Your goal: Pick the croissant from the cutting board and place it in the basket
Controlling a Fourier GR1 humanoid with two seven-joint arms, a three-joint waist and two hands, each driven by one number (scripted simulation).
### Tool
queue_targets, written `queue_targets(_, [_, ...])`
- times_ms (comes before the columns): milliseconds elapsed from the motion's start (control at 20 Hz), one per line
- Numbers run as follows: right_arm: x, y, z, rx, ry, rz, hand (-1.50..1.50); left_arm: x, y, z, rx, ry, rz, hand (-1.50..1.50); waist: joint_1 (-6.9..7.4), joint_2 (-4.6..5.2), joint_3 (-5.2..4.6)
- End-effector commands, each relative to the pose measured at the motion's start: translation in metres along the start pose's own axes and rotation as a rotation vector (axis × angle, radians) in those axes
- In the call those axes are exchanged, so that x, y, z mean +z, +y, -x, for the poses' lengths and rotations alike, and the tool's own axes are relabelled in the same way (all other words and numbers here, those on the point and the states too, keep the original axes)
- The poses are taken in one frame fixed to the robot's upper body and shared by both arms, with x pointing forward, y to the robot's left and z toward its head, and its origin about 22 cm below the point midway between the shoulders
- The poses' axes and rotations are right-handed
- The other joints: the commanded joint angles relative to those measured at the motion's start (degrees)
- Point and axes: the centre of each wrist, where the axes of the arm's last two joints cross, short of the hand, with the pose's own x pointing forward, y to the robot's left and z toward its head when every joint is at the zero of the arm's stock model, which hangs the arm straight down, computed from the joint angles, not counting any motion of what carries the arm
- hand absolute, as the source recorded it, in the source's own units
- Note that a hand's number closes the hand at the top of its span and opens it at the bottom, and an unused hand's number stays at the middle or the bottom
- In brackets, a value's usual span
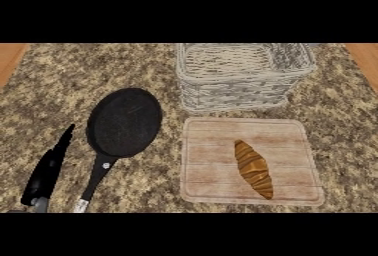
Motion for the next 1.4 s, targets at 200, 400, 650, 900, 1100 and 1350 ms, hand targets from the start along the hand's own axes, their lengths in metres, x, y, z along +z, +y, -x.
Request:
queue_targets(200, [-0.006, 0.029, -0.005, 0.051, -0.022, 0.086, -1.50, -0.004, -0.001, -0.018, -0.018, -0.018, 0.018, 0.00, 1.45, 0.41, -0.11])
queue_targets(400, [-0.004, 0.040, 0.019, 0.067, -0.033, 0.085, -1.50, -0.008, -0.013, -0.014, -0.010, -0.006, 0.000, 0.00, 1.32, 0.32, -0.10])
queue_targets(650, [-0.021, 0.049, 0.012, 0.062, -0.045, 0.103, -1.50, -0.001, -0.010, -0.004, -0.017, -0.003, 0.033, 0.00, 1.61, 0.43, -0.13])
queue_targets(900, [-0.010, 0.058, 0.013, 0.088, -0.017, 0.104, -1.50, 0.000, -0.002, -0.012, 0.003, 0.000, 0.014, 0.00, 1.55, 0.32, -0.10])
queue_targets(1100, [-0.026, 0.063, 0.020, 0.090, -0.046, 0.079, -1.50, -0.011, 0.016, -0.013, -0.011, -0.001, 0.021, 0.00, 1.52, 0.42, -0.13])
queue_targets(1350, [-0.029, 0.064, 0.021, 0.099, -0.007, 0.058, -1.50, -0.015, 0.001, -0.018, -0.004, -0.011, 0.015, 0.00, 1.32, 0.42, -0.13])
